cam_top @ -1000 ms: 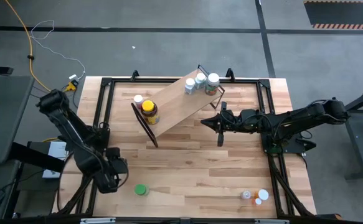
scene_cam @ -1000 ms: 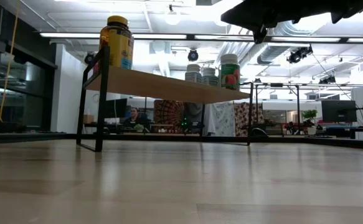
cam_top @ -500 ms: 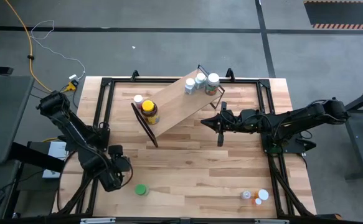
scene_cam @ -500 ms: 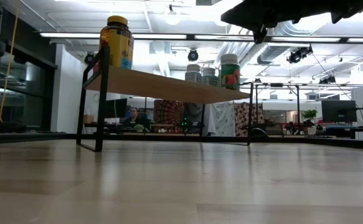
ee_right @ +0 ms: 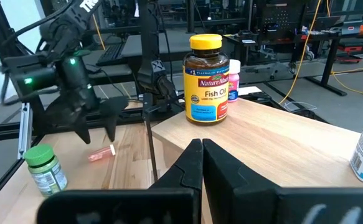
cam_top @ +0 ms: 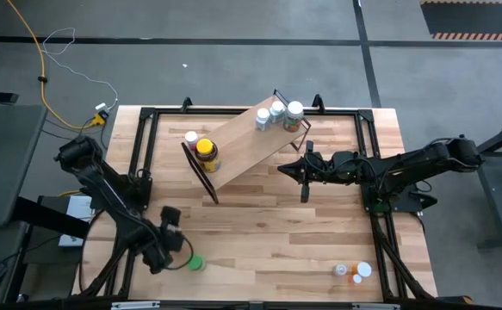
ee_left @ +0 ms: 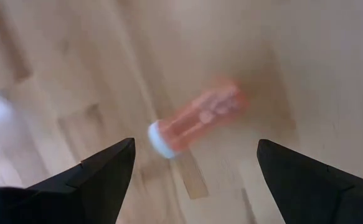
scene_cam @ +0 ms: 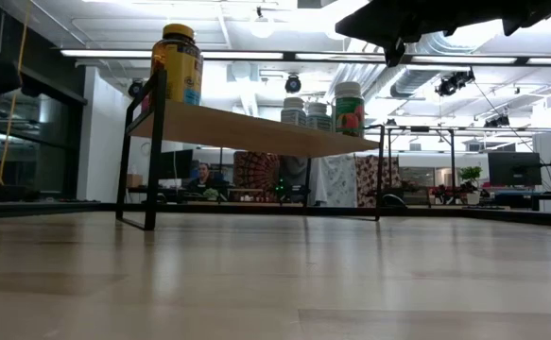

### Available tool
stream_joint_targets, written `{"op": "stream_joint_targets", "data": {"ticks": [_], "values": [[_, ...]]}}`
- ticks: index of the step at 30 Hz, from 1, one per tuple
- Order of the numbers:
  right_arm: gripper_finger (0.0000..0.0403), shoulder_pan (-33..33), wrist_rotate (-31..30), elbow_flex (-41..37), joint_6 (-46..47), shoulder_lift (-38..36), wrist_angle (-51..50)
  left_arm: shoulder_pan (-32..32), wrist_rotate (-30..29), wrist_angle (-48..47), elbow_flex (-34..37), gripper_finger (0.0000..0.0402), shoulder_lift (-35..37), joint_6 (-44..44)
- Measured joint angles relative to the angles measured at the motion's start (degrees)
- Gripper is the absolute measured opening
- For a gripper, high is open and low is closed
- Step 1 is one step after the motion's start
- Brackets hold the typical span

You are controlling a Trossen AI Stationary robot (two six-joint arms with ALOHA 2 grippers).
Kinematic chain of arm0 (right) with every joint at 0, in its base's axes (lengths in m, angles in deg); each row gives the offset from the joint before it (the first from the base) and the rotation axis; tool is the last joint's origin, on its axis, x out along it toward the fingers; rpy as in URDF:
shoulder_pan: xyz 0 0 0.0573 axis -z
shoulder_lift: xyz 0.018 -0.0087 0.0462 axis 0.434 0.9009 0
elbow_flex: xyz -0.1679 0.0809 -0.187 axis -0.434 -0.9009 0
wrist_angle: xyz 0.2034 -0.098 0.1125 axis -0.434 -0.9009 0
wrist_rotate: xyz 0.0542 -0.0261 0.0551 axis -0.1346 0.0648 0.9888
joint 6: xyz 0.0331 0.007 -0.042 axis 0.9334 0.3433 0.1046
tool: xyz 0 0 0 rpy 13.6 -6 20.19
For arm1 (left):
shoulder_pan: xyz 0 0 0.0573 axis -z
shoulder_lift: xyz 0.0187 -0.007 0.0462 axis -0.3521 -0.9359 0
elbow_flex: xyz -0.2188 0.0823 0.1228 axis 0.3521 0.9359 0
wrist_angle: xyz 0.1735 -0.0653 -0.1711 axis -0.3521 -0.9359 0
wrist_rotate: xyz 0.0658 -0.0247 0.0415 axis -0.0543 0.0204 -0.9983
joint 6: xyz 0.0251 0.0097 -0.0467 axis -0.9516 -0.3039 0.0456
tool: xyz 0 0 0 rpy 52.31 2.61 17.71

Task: Pick and place medicine bottles onto shelf by color
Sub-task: Put the left light pink medicine bottle on the shelf

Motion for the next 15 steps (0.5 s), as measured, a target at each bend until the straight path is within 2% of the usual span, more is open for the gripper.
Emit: {"op": "stream_joint_targets", "data": {"ticks": [3,6,15], "values": [[0.0,0.0,0.0,0.0,0.0,0.0,0.0,0.1,0.2,0.1,-2.0,0.0328,-3.1,-10.9],[0.0,0.0,0.0,0.0,0.0,0.0,0.0,-0.4,-1.9,0.1,-3.2,0.0328,-5.9,-17.9],[0.0,0.0,0.0,0.0,0.0,0.0,-0.2,-3.2,1.7,-0.9,-3.8,0.0328,-12.8,-28.1]]}}
